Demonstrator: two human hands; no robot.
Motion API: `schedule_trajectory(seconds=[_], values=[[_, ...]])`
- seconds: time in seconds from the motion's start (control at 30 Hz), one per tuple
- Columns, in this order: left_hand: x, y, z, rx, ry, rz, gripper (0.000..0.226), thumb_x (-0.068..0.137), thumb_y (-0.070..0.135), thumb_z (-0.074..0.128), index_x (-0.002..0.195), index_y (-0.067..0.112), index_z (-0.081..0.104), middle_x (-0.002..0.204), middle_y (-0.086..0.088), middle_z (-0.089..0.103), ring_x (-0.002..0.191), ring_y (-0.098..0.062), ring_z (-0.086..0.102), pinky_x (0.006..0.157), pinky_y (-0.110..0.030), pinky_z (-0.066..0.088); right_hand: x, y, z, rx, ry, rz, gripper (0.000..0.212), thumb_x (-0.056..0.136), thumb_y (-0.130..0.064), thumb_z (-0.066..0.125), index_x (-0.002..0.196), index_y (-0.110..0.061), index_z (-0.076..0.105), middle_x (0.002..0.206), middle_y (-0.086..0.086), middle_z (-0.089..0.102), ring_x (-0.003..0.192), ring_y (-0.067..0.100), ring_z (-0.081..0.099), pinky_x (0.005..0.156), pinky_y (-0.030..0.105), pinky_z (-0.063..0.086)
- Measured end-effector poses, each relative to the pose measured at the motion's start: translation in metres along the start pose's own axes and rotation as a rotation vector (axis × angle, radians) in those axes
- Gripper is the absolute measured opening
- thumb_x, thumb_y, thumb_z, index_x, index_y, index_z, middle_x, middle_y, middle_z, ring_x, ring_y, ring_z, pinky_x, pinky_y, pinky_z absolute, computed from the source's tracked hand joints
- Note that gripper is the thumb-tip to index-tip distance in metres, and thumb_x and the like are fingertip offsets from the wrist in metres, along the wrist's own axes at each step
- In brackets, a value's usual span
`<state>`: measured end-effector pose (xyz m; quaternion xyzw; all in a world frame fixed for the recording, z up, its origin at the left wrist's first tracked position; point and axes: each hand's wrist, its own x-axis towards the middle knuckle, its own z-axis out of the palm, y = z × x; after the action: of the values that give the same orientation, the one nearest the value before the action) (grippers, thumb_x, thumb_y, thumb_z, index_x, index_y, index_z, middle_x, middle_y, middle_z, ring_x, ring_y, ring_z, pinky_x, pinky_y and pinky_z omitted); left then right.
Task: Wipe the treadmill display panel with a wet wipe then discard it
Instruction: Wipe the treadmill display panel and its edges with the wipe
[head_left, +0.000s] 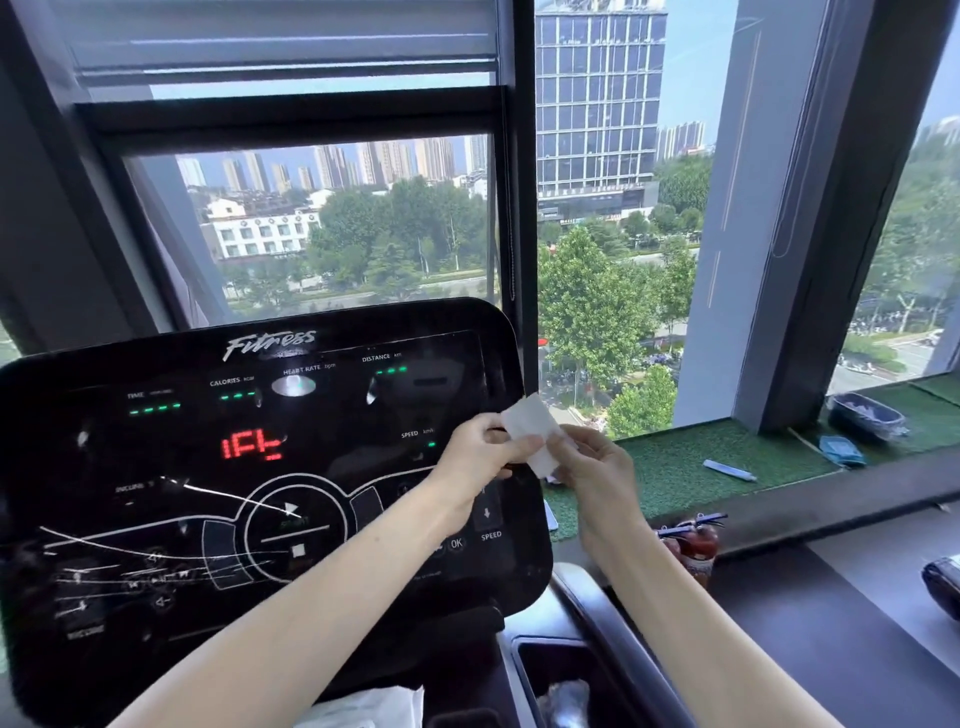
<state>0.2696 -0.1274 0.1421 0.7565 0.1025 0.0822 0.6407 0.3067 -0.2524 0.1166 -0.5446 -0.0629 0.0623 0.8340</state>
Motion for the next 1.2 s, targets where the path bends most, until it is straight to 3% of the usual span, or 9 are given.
schedule_trajectory(seconds=[0.17,0.27,0.4,0.57,0.67,0.83,0.97,1.13,1.2], values=[[-0.001,0.007,-0.002,-0.051,0.202,0.179,0.009,0.081,0.002,0.066,0.088,0.009,0.067,0.09,-0.008,0.069,0.082,-0.017,0.064,0.075,-0.026,0.052,-0.002,0.015,0.0,-0.212,-0.066,-0.103,0.009,0.087,-0.008,0.062,0.09,-0.014,0.066,0.081,0.003,0.068,0.073,0.016,0.064,0.071,0.028,0.049],[0.008,0.018,-0.015,0.497,0.469,0.545,0.006,0.082,0.002,0.059,0.084,0.004,0.065,0.086,-0.005,0.059,0.075,-0.019,0.057,0.067,-0.033,0.049,-0.003,0.032,-0.008,-0.658,-0.066,-0.292,0.023,0.089,-0.006,0.054,0.105,-0.017,0.067,0.095,-0.001,0.069,0.084,0.01,0.062,0.076,0.022,0.046],[0.019,0.017,-0.01,1.258,0.398,1.008,0.038,0.063,-0.009,0.07,0.095,0.011,0.066,0.079,-0.002,0.057,0.073,-0.018,0.056,0.053,-0.022,0.048,-0.015,0.055,-0.015,-1.006,-0.128,-0.478,0.047,0.08,0.008,0.044,0.12,-0.011,0.06,0.125,0.001,0.059,0.116,0.018,0.051,0.094,0.025,0.04],[0.019,-0.018,0.007,1.389,0.181,0.802,0.045,0.06,-0.018,0.066,0.099,0.003,0.061,0.085,-0.011,0.056,0.078,-0.024,0.054,0.047,-0.025,0.04,-0.025,0.077,-0.026,-1.231,-0.163,-0.617,0.052,0.071,0.009,0.049,0.121,-0.003,0.059,0.133,0.009,0.054,0.121,0.027,0.05,0.101,0.037,0.04],[0.01,-0.03,0.008,1.51,-0.053,0.864,0.037,0.067,-0.013,0.064,0.1,0.004,0.059,0.091,-0.011,0.055,0.083,-0.023,0.053,0.046,-0.025,0.042,-0.029,0.084,-0.034,-1.309,-0.181,-0.688,0.055,0.065,0.008,0.052,0.118,0.0,0.061,0.129,0.013,0.057,0.117,0.029,0.055,0.099,0.039,0.042],[0.025,-0.008,-0.001,1.248,0.285,0.713,0.042,0.08,-0.01,0.057,0.114,0.015,0.057,0.081,-0.002,0.047,0.075,-0.019,0.051,0.059,-0.017,0.033,-0.032,0.094,-0.042,-1.341,-0.209,-0.672,0.058,0.064,0.009,0.049,0.122,0.002,0.057,0.133,0.018,0.052,0.122,0.03,0.051,0.102,0.042,0.041],[0.001,-0.037,0.012,1.405,-0.171,0.74,0.042,0.08,-0.011,0.05,0.115,0.011,0.051,0.09,-0.003,0.042,0.085,-0.02,0.046,0.058,-0.028,0.038,-0.033,0.099,-0.045,-1.334,-0.251,-0.654,0.06,0.066,0.006,0.042,0.125,0.005,0.054,0.137,0.019,0.048,0.127,0.029,0.047,0.108,0.042,0.034],[0.027,-0.005,0.0,1.224,0.206,0.659,0.046,0.084,-0.012,0.045,0.117,0.02,0.053,0.084,0.003,0.035,0.072,-0.014,0.037,0.059,-0.026,0.033,-0.032,0.103,-0.047,-1.311,-0.27,-0.659,0.063,0.066,0.013,0.042,0.127,0.005,0.05,0.143,0.018,0.039,0.134,0.027,0.036,0.113,0.039,0.024],[0.025,-0.01,0.001,1.185,0.216,0.644,0.044,0.084,-0.01,0.047,0.115,0.021,0.053,0.082,0.004,0.035,0.071,-0.012,0.035,0.058,-0.029,0.039,-0.032,0.104,-0.047,-1.31,-0.278,-0.66,0.063,0.066,0.013,0.041,0.128,0.006,0.049,0.144,0.019,0.037,0.135,0.028,0.034,0.113,0.042,0.025]])
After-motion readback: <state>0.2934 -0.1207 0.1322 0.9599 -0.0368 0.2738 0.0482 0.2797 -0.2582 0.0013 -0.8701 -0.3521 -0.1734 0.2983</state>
